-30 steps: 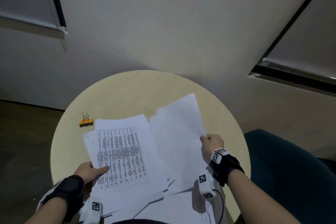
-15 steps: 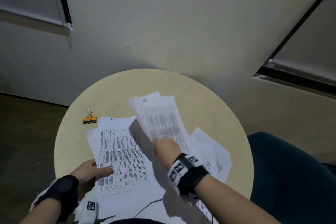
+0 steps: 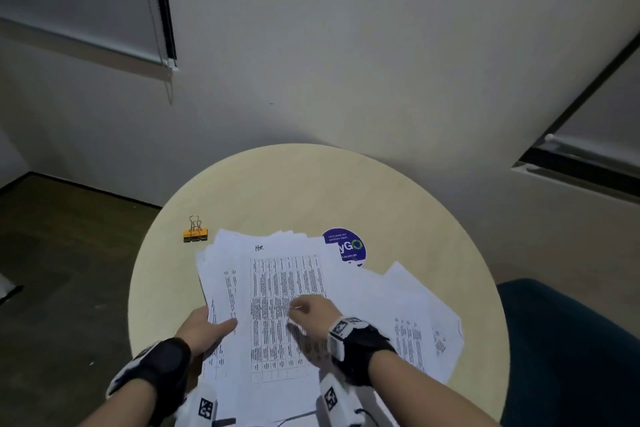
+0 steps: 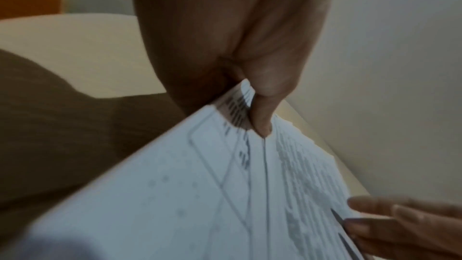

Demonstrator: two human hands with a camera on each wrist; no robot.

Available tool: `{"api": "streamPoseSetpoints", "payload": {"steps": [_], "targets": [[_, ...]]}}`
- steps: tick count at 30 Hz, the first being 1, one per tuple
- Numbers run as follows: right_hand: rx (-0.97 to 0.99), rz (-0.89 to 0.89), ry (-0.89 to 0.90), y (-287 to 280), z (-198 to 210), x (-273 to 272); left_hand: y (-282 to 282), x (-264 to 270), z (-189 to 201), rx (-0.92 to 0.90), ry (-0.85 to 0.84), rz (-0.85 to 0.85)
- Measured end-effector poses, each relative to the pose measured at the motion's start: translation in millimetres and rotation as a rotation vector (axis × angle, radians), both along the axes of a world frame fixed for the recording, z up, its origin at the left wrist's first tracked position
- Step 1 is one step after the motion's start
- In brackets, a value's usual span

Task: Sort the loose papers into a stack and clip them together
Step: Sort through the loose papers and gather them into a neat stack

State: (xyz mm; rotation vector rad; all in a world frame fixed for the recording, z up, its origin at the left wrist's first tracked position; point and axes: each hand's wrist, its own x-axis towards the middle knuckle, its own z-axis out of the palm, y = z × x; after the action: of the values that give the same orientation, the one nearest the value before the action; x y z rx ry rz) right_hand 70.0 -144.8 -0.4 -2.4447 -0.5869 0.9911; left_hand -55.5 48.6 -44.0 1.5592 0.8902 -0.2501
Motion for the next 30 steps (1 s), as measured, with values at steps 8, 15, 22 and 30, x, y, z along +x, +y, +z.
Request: {"api": "streamPoseSetpoints", "payload": {"steps": [8,15,22,30], "targets": [[-0.054,-0.349,0.078,-62,9,47,-21,36,62,0.073,-0.362,-0.134],[0.244,-0.636,0.217,-73,-42,73,-24,46,78,0.109,-0.422,-0.273],[0.695,-0.75,0.193,-48,32,34,-40,38,82,-0.151,-0.404,-0.071],[0.893,-0.707,-0.302,-39,100,45,-24,67,117,0.118,-0.814,0.102]]}}
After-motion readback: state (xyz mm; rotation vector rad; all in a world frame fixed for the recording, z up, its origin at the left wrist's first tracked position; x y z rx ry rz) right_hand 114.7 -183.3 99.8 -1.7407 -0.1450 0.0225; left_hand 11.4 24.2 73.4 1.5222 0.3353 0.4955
